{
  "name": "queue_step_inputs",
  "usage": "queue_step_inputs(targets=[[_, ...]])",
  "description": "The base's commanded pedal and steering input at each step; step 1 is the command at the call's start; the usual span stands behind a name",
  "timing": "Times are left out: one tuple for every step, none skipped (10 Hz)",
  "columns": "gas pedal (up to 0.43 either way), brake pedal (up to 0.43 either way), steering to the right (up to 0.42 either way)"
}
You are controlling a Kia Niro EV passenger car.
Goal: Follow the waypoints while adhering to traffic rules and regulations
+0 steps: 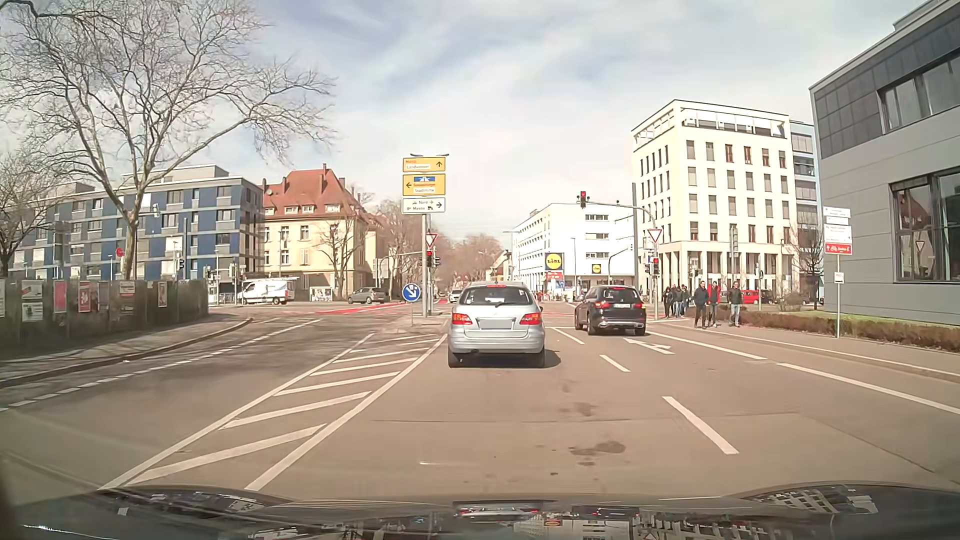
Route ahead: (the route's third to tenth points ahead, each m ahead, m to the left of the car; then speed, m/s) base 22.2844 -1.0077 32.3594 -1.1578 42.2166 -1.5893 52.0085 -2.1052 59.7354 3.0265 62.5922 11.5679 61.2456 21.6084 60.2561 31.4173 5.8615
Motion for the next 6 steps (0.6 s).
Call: queue_step_inputs(targets=[[0.000, 0.244, 0.007], [0.000, 0.244, 0.006], [0.000, 0.244, 0.007], [0.000, 0.244, 0.006], [0.000, 0.250, 0.006], [0.000, 0.244, 0.006]])
